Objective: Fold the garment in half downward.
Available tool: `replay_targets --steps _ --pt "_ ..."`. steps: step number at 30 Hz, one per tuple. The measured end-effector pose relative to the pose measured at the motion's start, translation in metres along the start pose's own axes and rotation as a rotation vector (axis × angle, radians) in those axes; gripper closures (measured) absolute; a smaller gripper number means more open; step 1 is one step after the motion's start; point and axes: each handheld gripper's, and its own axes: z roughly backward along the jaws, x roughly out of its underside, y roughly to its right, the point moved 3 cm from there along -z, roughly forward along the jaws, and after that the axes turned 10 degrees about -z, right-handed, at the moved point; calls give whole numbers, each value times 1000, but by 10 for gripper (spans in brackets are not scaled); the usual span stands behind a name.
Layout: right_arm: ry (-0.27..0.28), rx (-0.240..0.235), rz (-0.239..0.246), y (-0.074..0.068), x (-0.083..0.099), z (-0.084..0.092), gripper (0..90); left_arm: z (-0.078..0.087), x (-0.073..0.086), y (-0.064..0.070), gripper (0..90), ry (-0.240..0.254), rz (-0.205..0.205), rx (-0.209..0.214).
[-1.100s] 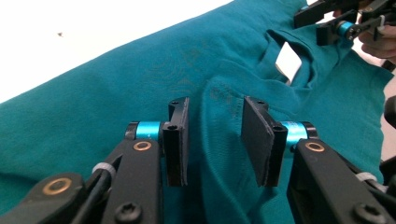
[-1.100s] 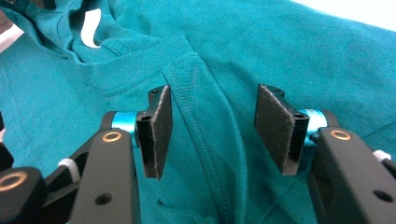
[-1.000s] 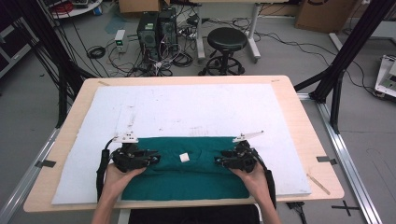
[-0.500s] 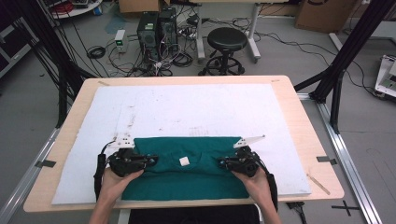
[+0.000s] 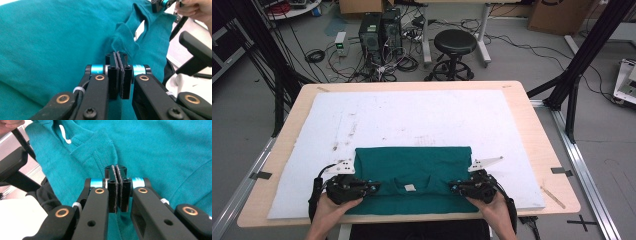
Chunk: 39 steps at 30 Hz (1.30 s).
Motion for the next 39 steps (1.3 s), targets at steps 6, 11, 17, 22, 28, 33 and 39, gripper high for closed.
replay_targets --steps 6,11,17,22,28,33,39 --pt "8 -12 -4 -2 2 -2 768 -1 -4 0 745 15 -7 1" --pt "25 -34 4 -8 -15 -9 616 -5 -20 -2 630 51 -14 10" --pt "-38 -27 10 -11 -28 -30 597 -20 -23 -2 657 2 -25 31" --pt "-64 -47 38 -15 -22 -33 806 -18 -20 5 833 9 -60 48" --pt "-29 -103 54 -20 -14 -18 852 -9 -15 14 844 21 -69 95" --pt "-44 -142 60 -27 -2 -12 853 -6 -9 24 844 -1 -88 128" --pt "-46 -170 71 -33 5 -7 755 -2 -6 30 779 1 -97 151"
